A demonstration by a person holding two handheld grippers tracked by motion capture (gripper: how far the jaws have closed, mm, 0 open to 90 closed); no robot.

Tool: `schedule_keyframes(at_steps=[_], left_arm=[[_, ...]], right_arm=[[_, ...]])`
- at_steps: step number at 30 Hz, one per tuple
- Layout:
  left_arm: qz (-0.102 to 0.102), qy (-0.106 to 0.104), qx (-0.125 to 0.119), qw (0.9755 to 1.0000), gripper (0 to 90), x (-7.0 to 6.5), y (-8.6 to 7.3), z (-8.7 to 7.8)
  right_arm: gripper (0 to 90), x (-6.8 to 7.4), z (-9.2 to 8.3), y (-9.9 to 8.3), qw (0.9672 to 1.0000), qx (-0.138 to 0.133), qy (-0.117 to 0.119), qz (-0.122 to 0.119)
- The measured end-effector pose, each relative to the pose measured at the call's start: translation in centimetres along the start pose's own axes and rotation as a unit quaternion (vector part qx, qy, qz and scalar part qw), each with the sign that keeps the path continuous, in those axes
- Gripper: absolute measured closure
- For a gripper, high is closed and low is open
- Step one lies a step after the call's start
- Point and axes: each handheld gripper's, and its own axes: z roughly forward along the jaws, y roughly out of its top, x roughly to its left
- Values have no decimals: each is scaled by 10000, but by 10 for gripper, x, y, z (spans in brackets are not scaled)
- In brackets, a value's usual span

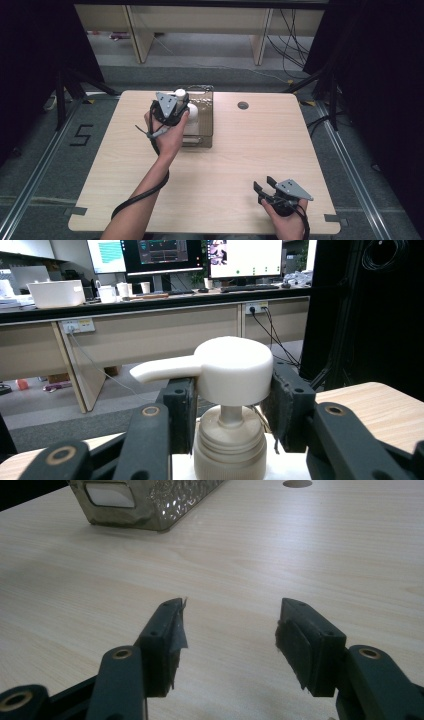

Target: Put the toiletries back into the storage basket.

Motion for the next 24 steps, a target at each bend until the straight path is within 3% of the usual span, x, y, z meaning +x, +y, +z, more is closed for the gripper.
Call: schedule_keyframes(at_steps=[4,12,24], left_arm=[[36,9,-14,10000,574,1,-1,0],[-85,35,59,9999,415,3,-6,-1],[-99,-319,124,9994,377,9,-8,-19]], right_arm=[[446,1,-1,1,10000,38,-8,46],[446,1,0,0,10000,26,39,49],[446,1,-1,1,10000,82,-10,52]])
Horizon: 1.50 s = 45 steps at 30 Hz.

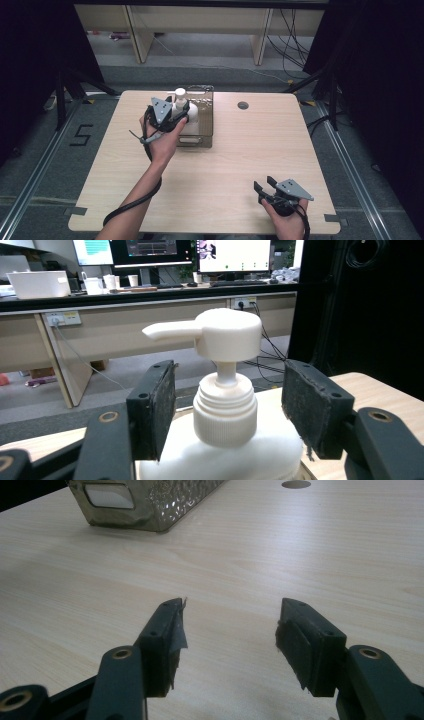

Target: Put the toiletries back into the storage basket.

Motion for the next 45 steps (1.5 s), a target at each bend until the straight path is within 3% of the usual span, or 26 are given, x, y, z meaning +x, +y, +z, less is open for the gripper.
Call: schedule_keyframes(at_steps=[1,2,4,22,24,27,28,29,30,31,32,33,38,40,45], left_arm=[[21,-12,19,10000,374,0,0,-1],[51,-36,32,10000,372,1,-1,-4],[59,-40,52,10000,370,3,-1,-8],[288,-89,114,9995,366,23,-17,-49],[296,-77,103,9995,366,24,-19,-52],[357,-56,117,9993,365,28,-23,-61],[350,-55,112,9993,365,30,-25,-63],[350,-55,112,9993,365,30,-25,-63],[367,-53,138,9992,365,32,-27,-65],[373,-21,155,9992,361,35,-30,-69],[376,-9,161,9992,361,37,-32,-72],[376,-1,182,9991,361,38,-34,-74],[347,35,147,9993,362,44,-43,-83],[335,72,79,9994,363,48,-52,-92],[303,175,111,9993,364,57,-67,-104]], right_arm=[[446,-1,0,0,9999,-32,-42,-91],[446,0,0,0,10000,10,-7,22],[446,-2,0,0,10000,-24,-59,-69],[446,-1,1,0,9999,-85,-20,-59],[446,-1,1,0,10000,-73,-10,-37],[445,2,1,-1,9998,-22,35,208],[446,0,1,0,10000,-51,-9,22],[446,0,1,0,10000,-51,-9,22],[445,4,1,-1,9996,-26,34,280],[446,0,2,-1,9999,-56,97,107],[446,0,2,-1,9999,-68,96,110],[445,-1,1,-1,10000,-57,-15,-24],[445,-1,1,-1,10000,-41,-14,-23],[445,0,2,-1,9999,-28,101,94],[445,-1,1,-1,10000,-51,-30,14]])
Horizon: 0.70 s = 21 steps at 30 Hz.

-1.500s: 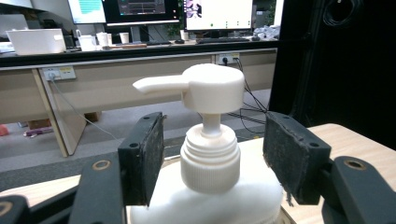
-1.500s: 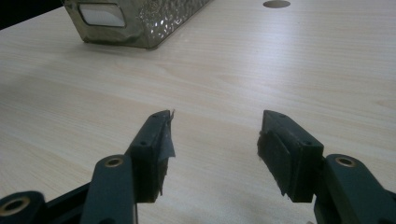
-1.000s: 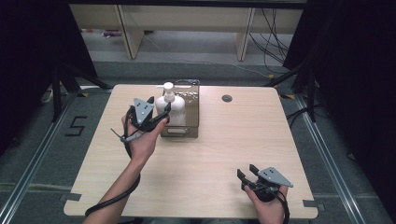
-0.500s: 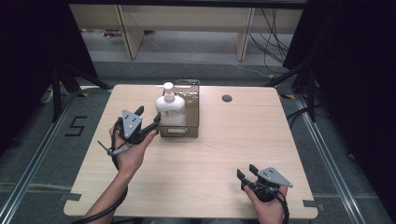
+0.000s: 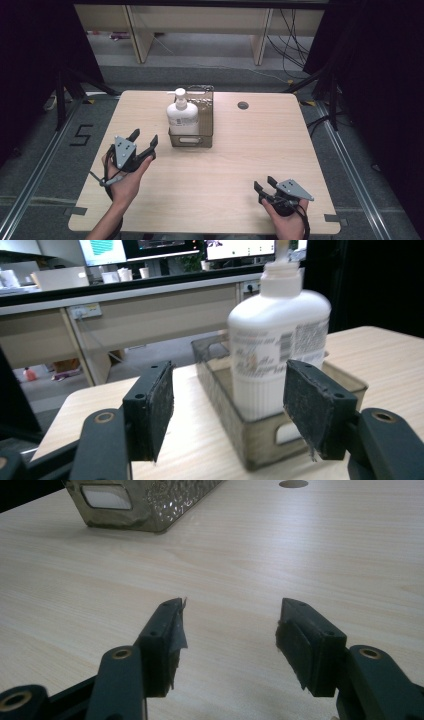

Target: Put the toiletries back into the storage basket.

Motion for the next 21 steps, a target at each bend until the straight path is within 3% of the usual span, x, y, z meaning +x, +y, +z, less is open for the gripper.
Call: schedule_keyframes(at_steps=[4,6,17,18,19,20,21], left_arm=[[6,53,95,9999,363,6,-11,-6],[12,86,191,9998,363,11,-22,-10],[65,110,380,9992,362,30,-60,-15],[35,105,417,9991,361,33,-69,-15],[35,105,417,9991,360,33,-69,-15],[-2,102,452,9989,359,36,-75,-15],[-29,118,458,9989,359,37,-77,-16]], right_arm=[[445,0,0,0,10000,13,-3,-47],[444,1,0,0,9999,41,93,109],[444,1,0,0,9999,101,-9,54],[444,5,-2,0,9994,185,-35,287],[444,5,-2,0,9994,185,-35,287],[444,1,0,0,10000,54,-57,-42],[444,1,0,0,10000,62,-55,-35]])
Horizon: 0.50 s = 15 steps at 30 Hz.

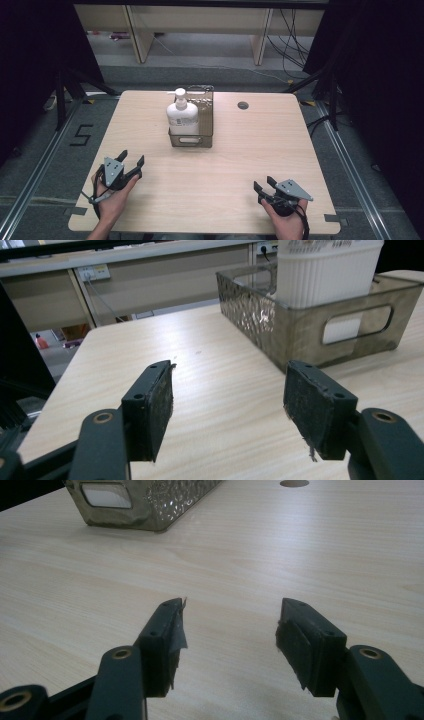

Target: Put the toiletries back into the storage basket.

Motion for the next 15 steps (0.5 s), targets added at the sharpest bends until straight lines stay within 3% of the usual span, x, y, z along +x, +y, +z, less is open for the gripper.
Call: schedule_keyframes(at_steps=[4,7,10,11,12,13,15], left_arm=[[-30,41,-19,10000,358,3,-5,1],[-106,64,-16,9999,357,5,-9,2],[-72,54,-95,9999,357,8,-11,2],[-88,55,-121,9999,358,8,-12,2],[-69,86,-72,9999,357,8,-11,2],[-78,78,-100,9999,357,7,-11,2],[-49,100,-55,9999,356,6,-11,1]], right_arm=[[444,3,2,-1,9999,-24,41,137],[444,1,2,-1,9998,-64,162,71],[445,0,0,-2,10000,-20,42,-32],[445,4,0,-3,9998,48,63,192],[445,3,0,-3,9999,34,63,141],[445,0,0,-2,10000,-5,20,-72],[445,1,1,-3,10000,-47,17,-84]])
